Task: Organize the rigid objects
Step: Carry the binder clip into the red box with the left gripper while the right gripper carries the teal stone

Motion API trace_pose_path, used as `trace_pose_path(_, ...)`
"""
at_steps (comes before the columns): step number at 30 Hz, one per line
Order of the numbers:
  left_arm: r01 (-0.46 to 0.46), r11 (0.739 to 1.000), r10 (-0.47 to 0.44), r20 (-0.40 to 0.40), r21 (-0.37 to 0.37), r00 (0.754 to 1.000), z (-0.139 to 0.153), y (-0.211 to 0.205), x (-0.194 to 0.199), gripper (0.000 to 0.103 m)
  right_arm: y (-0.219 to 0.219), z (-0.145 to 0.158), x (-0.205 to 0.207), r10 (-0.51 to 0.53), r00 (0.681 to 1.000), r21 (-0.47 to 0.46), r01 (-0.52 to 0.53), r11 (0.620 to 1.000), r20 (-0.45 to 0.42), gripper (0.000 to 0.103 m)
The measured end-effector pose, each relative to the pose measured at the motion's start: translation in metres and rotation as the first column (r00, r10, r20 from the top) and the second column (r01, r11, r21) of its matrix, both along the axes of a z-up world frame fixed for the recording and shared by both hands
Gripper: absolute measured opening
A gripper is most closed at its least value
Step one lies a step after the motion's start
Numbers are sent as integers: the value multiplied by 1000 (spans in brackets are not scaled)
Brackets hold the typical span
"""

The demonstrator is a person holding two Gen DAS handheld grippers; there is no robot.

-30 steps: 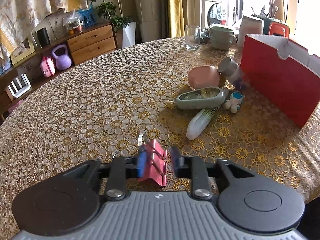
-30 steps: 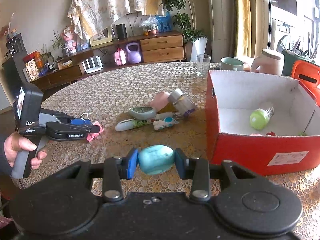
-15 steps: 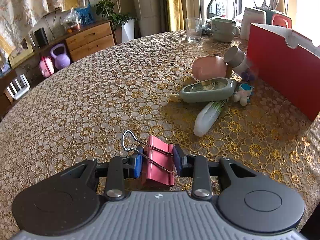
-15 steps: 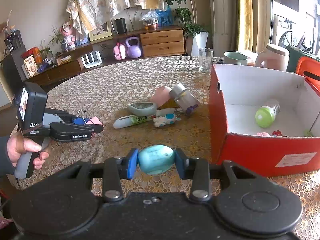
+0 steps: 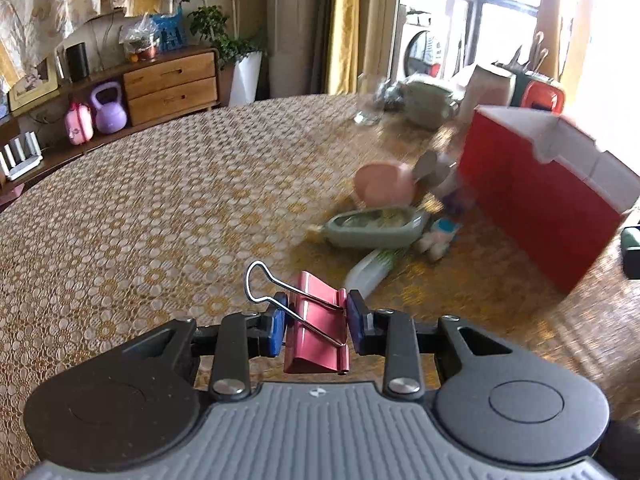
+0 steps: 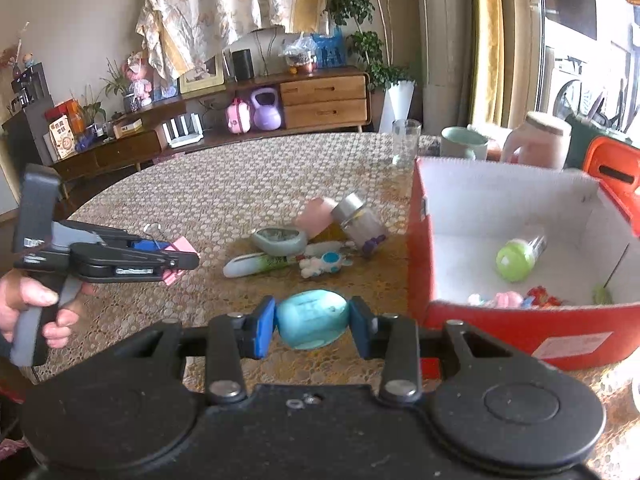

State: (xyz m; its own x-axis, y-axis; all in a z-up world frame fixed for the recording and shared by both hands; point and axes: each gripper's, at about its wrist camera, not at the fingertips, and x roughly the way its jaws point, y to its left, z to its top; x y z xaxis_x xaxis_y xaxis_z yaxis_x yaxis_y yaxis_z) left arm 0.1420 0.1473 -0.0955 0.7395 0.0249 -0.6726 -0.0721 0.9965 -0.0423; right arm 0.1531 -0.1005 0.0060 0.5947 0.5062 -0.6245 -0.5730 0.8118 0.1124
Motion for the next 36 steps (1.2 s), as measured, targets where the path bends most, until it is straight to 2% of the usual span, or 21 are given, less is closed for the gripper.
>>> trace_pose_path(8, 100, 994, -98, 59, -44, 993, 49, -43, 12, 30, -29, 16, 19, -62, 997, 0, 62, 998, 43, 38)
trace_pose_path(13, 162, 984, -157, 74, -69, 985, 76, -76, 41, 30, -54, 22, 42, -123, 990, -13, 124, 992, 65, 38)
trace_pose_path(19, 244, 967, -241, 49, -73, 969, 95, -126, 86, 30, -82, 16, 79, -202, 977, -56, 206, 977, 66, 38)
trace_pose_path(23, 297, 953, -296, 22, -55, 955, 96, -166, 119, 30, -96, 5, 99, -241, 969, -94, 245, 965, 59, 38)
trace_pose_path(30, 347, 934, -354, -78, -86, 932, 77, -221, 177, 30, -115, -17, 126, -272, 962, -183, 274, 944, 40, 38)
trace_pose_path(36, 329, 940, -340, -188, -87, 921, 47, -247, 212, 30, -123, -36, 147, -262, 965, -236, 249, 939, -25, 38)
